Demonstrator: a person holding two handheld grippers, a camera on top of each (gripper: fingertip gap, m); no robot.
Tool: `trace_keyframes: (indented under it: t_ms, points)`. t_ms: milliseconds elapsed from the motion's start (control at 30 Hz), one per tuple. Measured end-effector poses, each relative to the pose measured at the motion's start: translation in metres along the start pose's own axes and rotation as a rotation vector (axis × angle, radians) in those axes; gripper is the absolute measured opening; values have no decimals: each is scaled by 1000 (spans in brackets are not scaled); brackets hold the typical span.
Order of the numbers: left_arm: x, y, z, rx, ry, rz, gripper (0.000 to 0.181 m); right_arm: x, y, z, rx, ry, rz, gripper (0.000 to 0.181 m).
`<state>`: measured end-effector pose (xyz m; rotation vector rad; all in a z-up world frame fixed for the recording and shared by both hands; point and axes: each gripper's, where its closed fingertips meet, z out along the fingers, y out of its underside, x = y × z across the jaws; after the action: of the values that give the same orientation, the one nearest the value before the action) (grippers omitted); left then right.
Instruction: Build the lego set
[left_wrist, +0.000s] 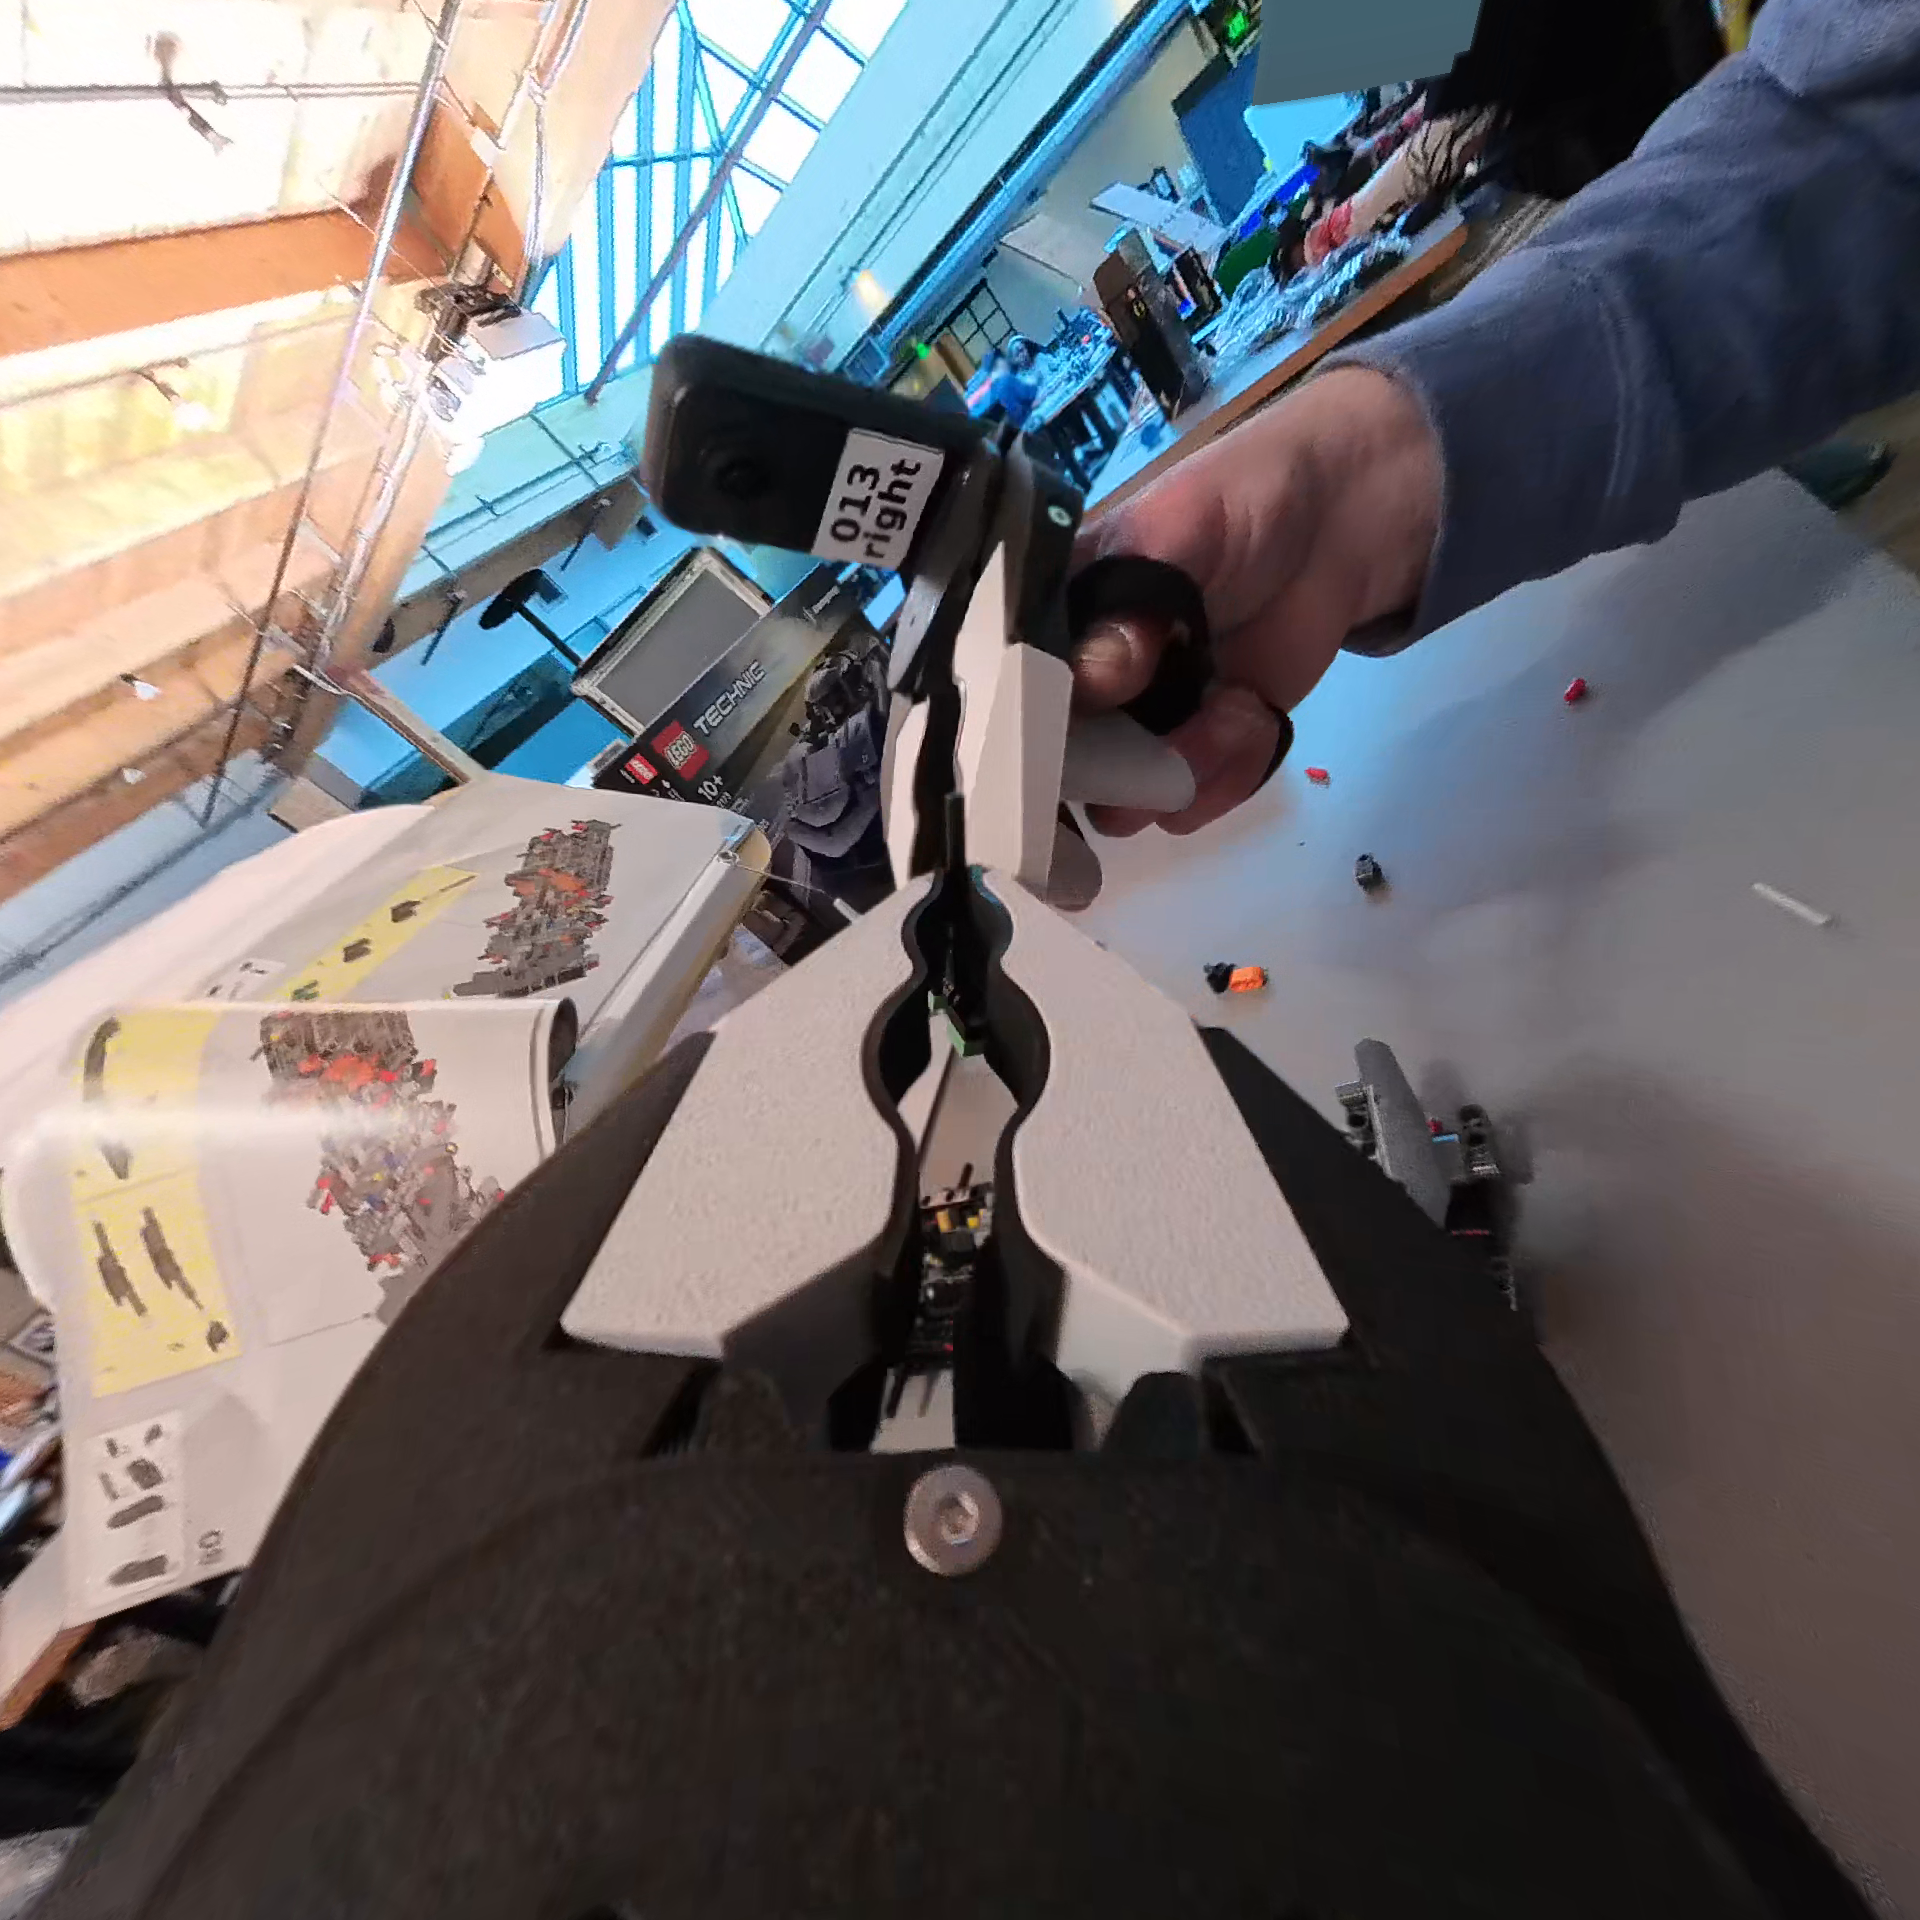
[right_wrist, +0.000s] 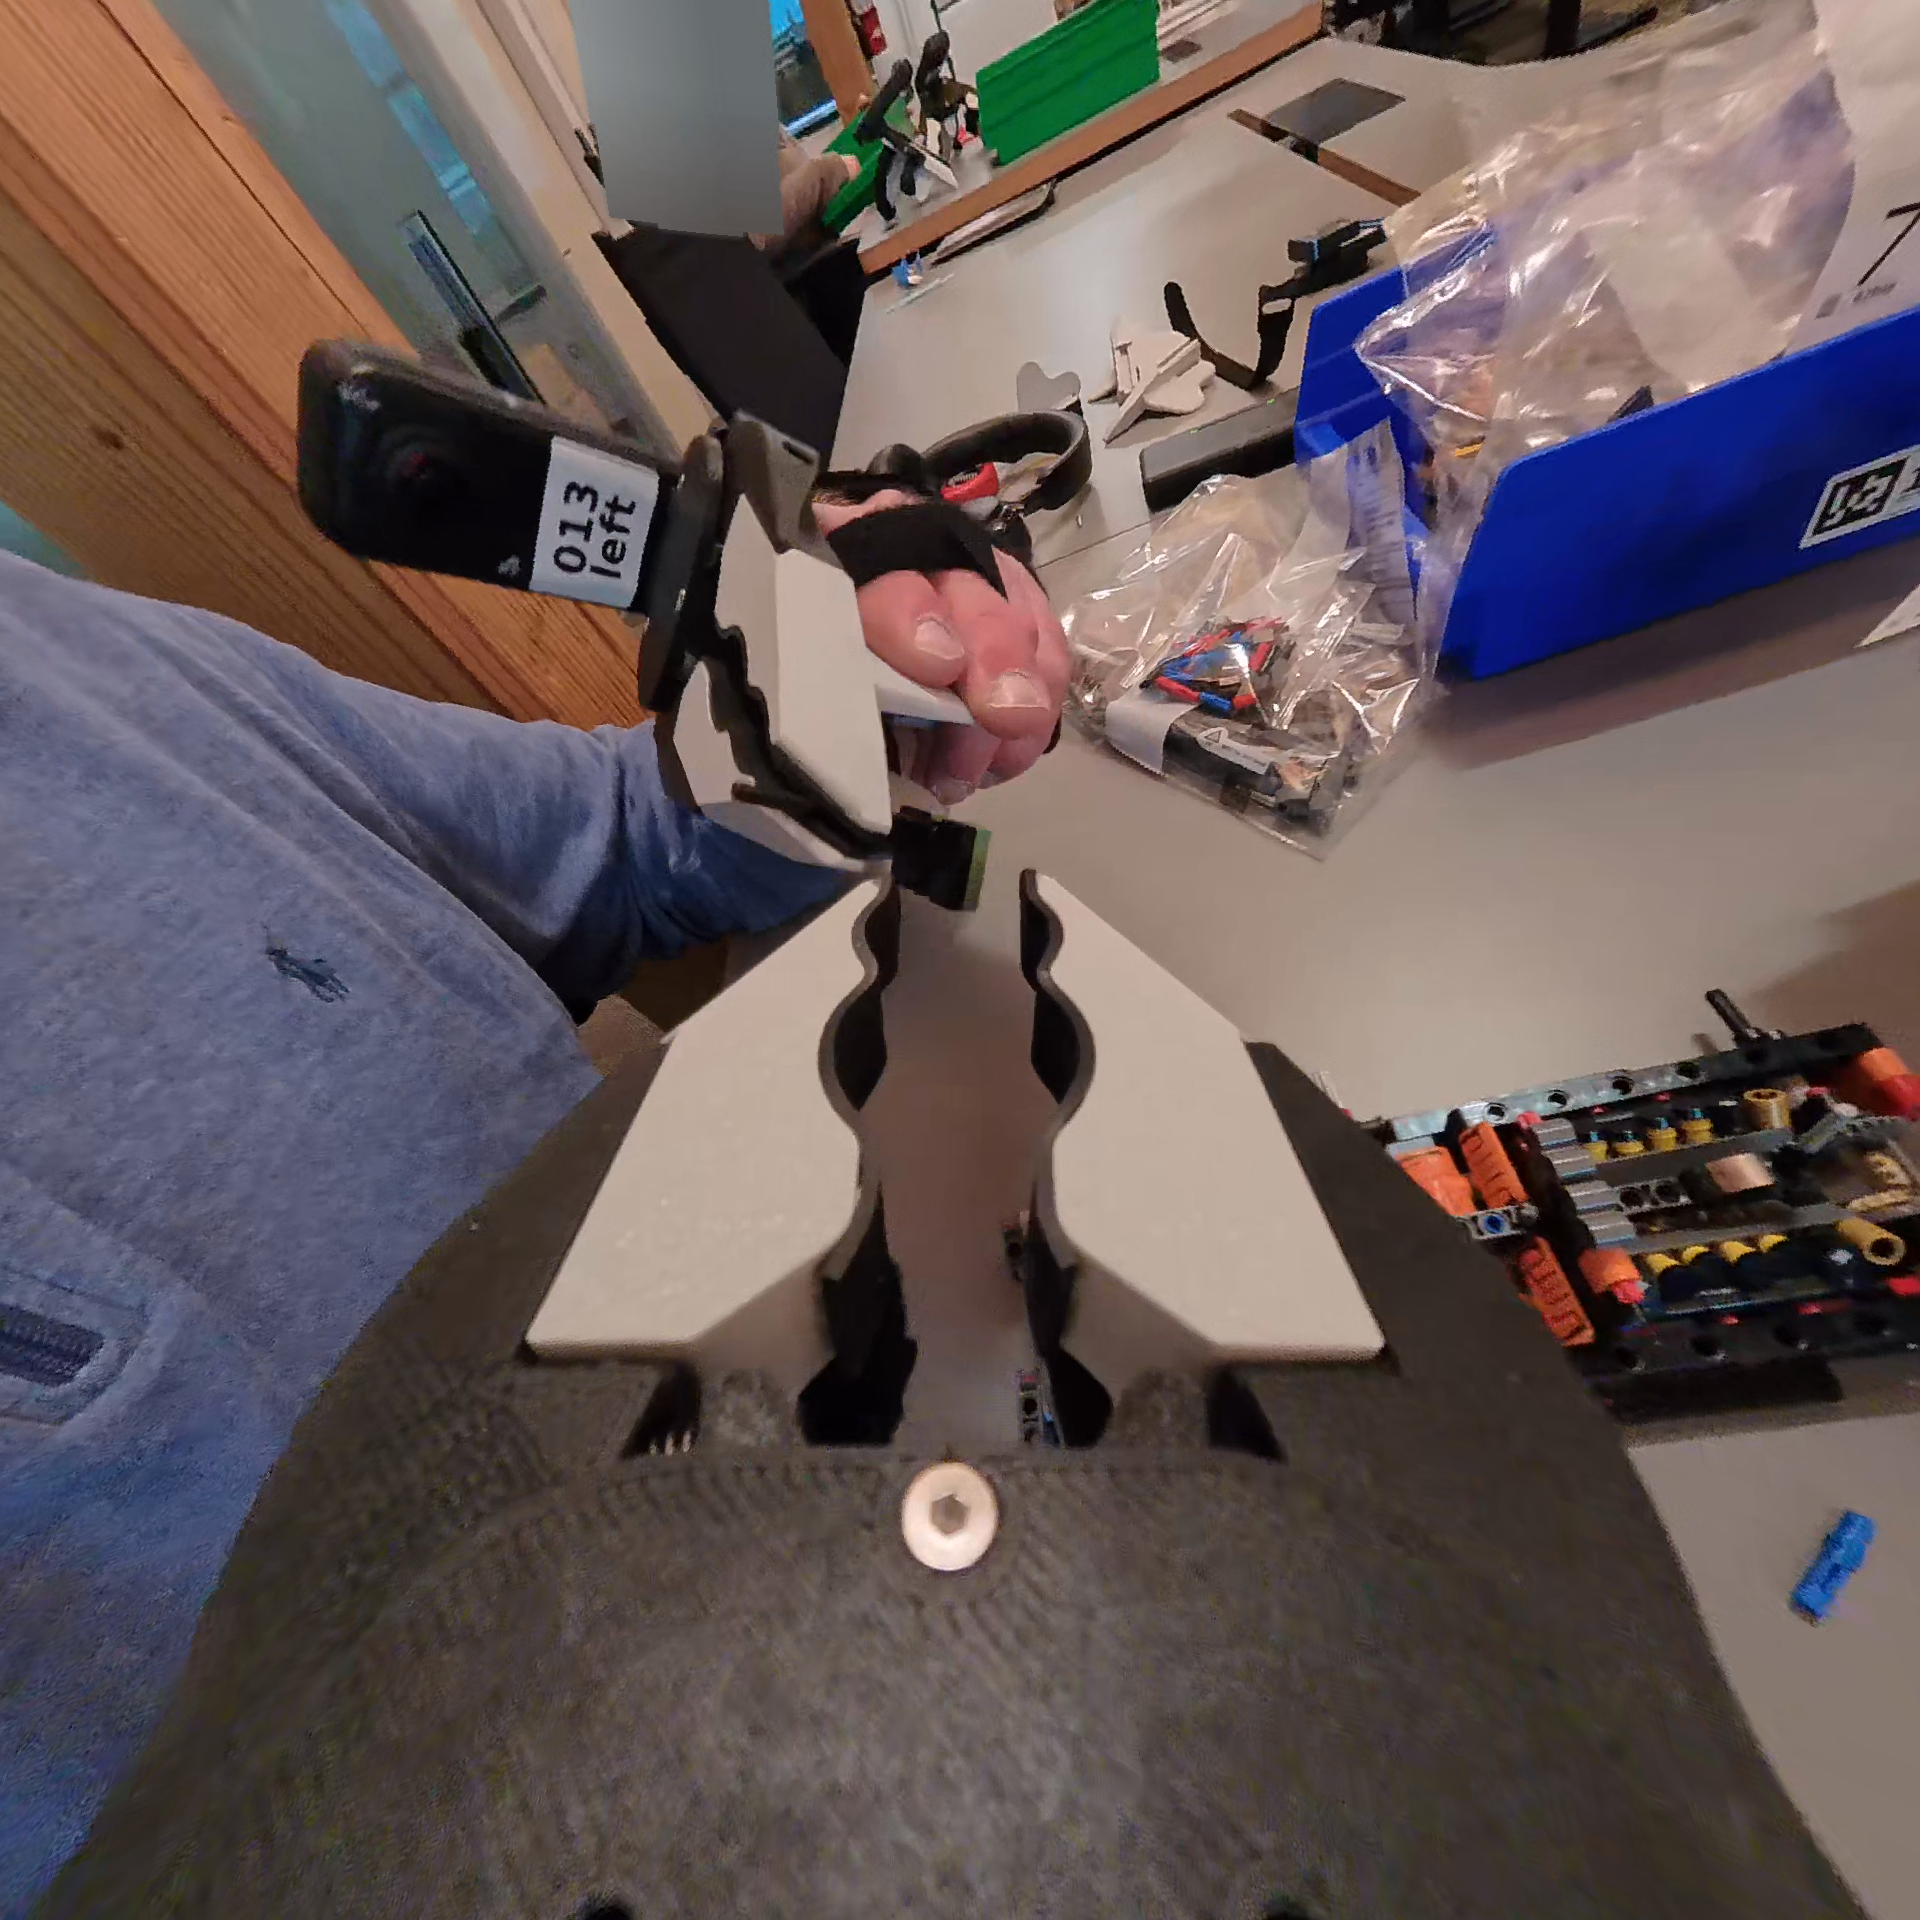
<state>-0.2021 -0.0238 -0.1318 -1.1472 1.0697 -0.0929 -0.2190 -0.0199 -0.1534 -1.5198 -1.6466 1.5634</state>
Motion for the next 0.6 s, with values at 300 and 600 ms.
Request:
trace_keyframes:
  t_ms: [300, 600]
  points:
    - [3, -3, 1, -4, -22, 51, 0, -6, 0, 4, 26, -59, 49, 11]
    - [0, -11, -3, 87, 18, -86, 0, -13, -5, 1, 63, -111, 43, 9]
